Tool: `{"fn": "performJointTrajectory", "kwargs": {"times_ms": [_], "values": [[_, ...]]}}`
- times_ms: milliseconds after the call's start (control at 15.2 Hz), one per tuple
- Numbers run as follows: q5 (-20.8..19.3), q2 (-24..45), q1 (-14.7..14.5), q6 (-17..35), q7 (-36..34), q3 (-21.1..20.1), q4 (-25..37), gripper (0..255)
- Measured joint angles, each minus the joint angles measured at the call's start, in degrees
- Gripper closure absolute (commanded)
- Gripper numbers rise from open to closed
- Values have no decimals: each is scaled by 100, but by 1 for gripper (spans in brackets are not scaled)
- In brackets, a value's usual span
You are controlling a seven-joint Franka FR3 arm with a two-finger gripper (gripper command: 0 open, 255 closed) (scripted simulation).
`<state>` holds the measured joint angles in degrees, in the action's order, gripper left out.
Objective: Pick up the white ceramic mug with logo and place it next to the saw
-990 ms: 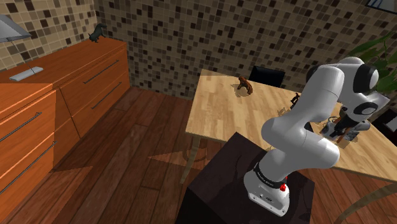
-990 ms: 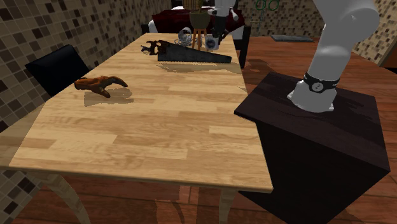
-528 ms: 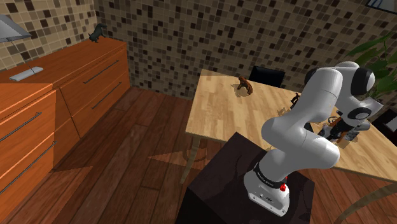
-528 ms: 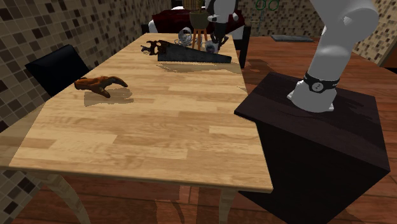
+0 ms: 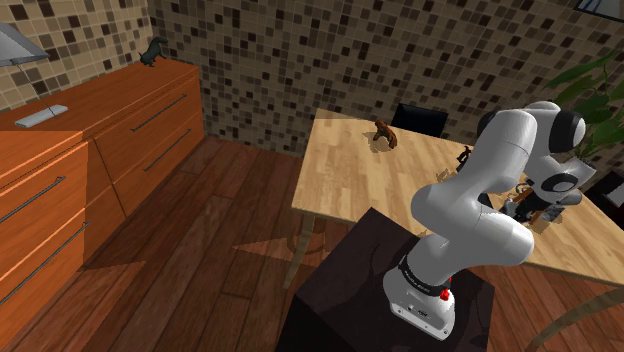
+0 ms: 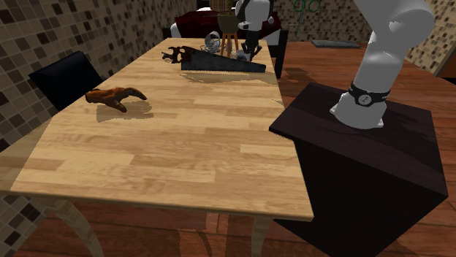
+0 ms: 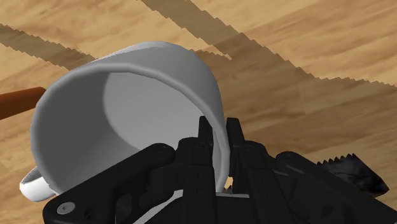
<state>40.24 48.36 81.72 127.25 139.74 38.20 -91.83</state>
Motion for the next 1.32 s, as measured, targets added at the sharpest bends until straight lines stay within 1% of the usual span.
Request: {"fn": "performJointTrajectory", "kwargs": {"times_ms": [132,198,594,924,1320], "values": [[1,3,2,0,1,-1,3,255],[1,3,2,1,1,-1,3,0],[1,2,3,1,1,-1,4,0],[-249,-384,-113,-358,-113,241,-4,0],[-285,-451,-154,-391,-135,274,-42,0]]}}
